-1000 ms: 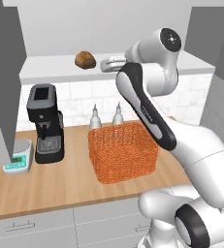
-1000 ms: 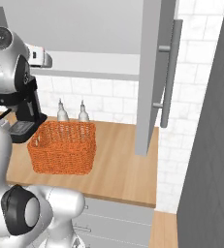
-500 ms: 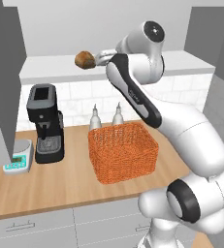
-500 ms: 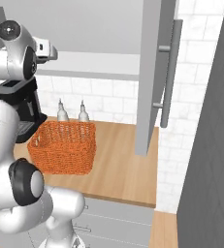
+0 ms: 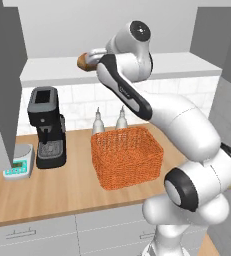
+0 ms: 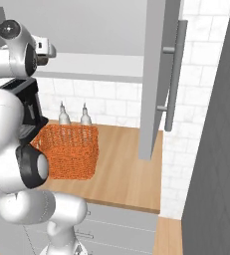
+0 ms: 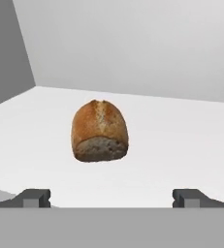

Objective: Open the cabinet, pick up the bread from the cabinet and place it in the basket. Then move the basket to the dining counter.

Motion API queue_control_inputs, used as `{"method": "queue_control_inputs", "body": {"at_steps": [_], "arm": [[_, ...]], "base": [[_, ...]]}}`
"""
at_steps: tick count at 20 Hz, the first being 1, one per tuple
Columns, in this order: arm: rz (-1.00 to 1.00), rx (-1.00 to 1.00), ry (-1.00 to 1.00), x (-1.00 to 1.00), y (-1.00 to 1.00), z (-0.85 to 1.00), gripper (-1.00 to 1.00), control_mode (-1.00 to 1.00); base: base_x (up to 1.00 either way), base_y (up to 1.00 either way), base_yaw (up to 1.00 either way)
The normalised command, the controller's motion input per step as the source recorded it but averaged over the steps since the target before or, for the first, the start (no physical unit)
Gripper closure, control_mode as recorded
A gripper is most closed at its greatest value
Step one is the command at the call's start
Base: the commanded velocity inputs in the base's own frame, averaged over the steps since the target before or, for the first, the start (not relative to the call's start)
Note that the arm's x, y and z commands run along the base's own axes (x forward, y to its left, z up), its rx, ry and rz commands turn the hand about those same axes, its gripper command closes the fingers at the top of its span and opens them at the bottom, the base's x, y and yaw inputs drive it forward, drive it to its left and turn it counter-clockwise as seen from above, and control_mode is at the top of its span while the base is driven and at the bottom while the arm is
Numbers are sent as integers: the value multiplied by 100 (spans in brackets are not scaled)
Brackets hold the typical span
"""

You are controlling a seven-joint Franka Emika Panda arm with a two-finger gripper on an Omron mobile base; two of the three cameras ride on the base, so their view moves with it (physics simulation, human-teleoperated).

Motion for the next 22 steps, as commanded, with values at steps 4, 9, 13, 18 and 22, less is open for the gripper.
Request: {"method": "queue_control_inputs", "body": {"at_steps": [4, 9, 13, 18, 22], "arm": [[0, 0, 0, 34, 5, 0, -100, -100], [0, 0, 0, 37, 7, 0, -100, -100], [0, 0, 3, 20, 21, -4, -100, -100], [0, -1, 6, 20, 25, -7, -100, -100], [0, -1, 4, 24, 14, -7, -100, -100]], "base": [[0, 0, 0], [0, 0, 0], [0, 0, 0], [0, 0, 0], [0, 0, 0]]}}
